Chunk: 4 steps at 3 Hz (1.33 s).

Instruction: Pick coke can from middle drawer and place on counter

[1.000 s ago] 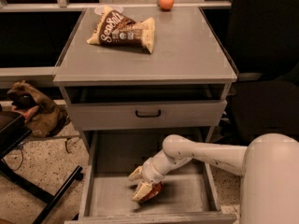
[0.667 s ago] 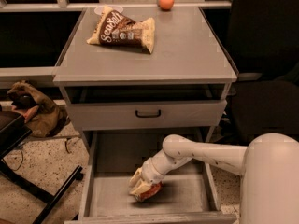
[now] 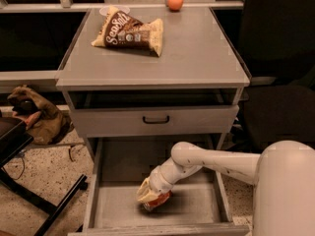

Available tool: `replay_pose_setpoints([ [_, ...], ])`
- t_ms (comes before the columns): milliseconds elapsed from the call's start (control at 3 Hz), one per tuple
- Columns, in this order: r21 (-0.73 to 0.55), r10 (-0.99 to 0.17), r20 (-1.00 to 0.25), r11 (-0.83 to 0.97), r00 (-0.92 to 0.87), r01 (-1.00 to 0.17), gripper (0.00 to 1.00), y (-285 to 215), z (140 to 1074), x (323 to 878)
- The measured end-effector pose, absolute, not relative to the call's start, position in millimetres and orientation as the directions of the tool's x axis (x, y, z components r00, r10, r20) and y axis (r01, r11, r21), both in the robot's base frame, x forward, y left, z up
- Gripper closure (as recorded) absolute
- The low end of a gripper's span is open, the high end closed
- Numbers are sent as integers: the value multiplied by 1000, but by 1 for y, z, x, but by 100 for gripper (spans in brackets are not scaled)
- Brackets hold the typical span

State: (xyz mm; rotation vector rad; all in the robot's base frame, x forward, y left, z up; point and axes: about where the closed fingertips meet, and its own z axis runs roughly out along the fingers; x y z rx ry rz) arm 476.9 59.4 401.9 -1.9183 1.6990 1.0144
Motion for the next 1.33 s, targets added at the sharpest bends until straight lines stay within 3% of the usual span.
replay_pose_setpoints([
  [333, 175, -688, -725, -194, 7, -965, 81, 59, 402, 477],
  [1333, 175, -688, -725, -195, 7, -965, 12, 59, 402, 477],
])
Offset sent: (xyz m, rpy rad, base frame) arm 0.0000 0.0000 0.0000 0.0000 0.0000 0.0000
